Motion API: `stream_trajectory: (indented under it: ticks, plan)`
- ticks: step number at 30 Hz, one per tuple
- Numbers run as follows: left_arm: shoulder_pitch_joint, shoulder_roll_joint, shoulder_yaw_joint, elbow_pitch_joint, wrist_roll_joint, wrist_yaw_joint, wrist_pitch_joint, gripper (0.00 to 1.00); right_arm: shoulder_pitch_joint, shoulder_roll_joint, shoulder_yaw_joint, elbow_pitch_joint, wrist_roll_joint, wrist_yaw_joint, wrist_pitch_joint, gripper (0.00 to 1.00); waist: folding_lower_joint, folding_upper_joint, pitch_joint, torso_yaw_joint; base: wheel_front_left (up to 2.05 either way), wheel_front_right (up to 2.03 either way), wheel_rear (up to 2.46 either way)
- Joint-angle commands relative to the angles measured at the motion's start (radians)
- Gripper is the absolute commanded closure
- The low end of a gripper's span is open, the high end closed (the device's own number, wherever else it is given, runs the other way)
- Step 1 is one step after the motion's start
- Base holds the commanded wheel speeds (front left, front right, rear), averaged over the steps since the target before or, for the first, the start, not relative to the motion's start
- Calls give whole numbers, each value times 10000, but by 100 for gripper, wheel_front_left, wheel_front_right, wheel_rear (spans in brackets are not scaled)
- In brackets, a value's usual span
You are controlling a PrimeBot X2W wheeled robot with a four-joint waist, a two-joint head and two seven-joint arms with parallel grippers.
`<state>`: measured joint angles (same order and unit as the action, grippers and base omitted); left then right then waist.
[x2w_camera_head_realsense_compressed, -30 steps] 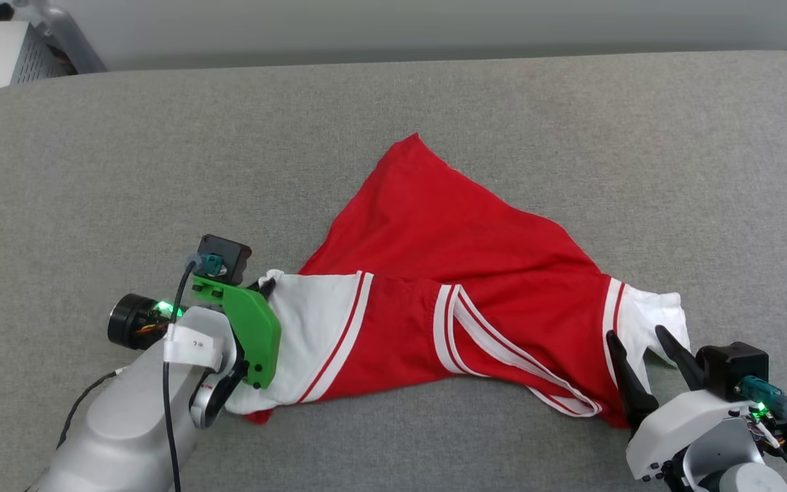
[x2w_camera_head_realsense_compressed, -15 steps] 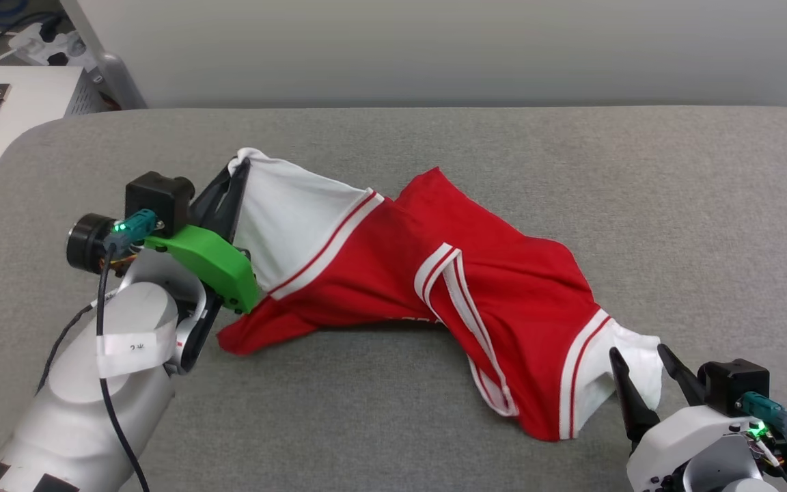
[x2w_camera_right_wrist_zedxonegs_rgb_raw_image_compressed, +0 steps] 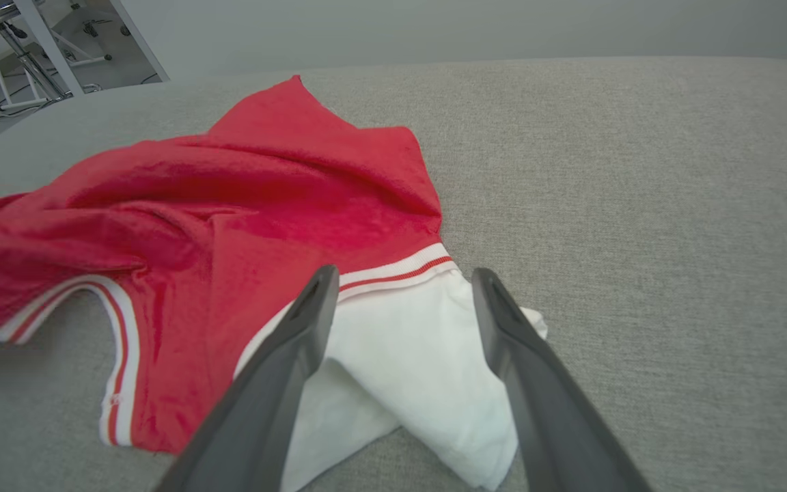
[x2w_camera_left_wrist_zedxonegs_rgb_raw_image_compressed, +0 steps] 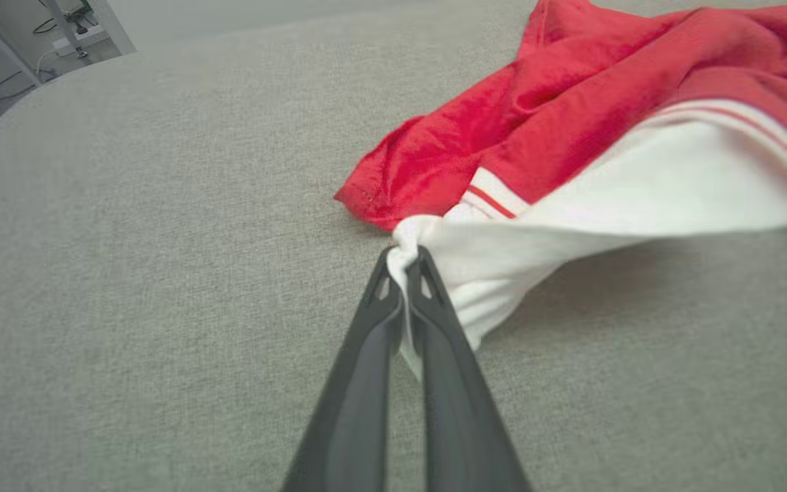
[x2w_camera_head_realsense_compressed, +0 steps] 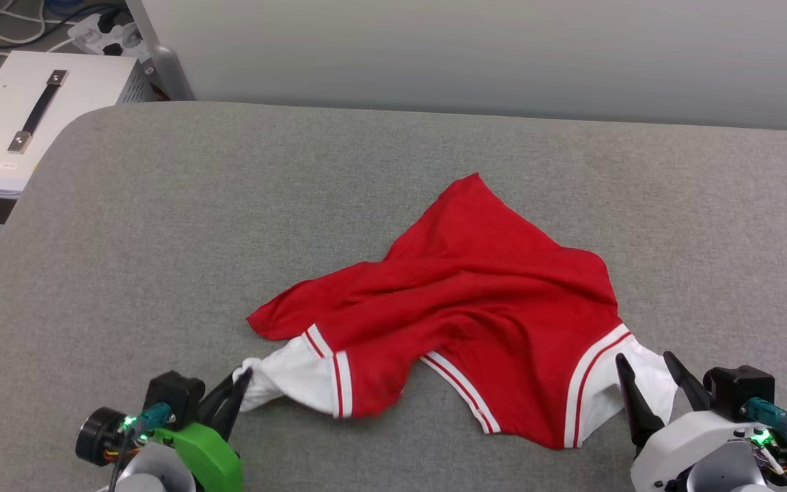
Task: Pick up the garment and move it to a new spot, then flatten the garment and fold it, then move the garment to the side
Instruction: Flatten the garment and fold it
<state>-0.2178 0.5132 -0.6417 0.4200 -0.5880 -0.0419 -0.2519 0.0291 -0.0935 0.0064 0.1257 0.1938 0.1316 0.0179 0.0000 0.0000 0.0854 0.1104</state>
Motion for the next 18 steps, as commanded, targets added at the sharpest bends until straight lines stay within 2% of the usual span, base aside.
stream_trajectory:
  ticks: [1, 10, 11, 12, 18]
  plan:
    - [-16, 77, -106, 255, 102, -153, 69, 100, 31, 57, -23, 55, -102, -9, 26, 0, 0, 0, -36, 25, 0, 0, 0]
    - [-402, -169, -962, 1899, 405, -533, 815, 100, 108, 116, -139, 231, -235, -9, 136, 0, 0, 0, -323, -4, 0, 0, 0]
    - [-435, -204, -974, 1998, 435, -515, 743, 57, 132, 121, -147, 250, -234, -9, 145, 0, 0, 0, -364, 0, 0, 0, 0]
    - [-480, -272, -928, 2095, 438, -437, 608, 0, 156, 127, -160, 256, -237, -9, 176, 0, 0, 0, -416, 13, 0, 0, 0]
    - [-778, -729, -543, 2112, 322, -101, 105, 0, 162, -277, -125, -144, -364, -9, 445, 0, 0, 0, -498, 323, 0, 0, 0]
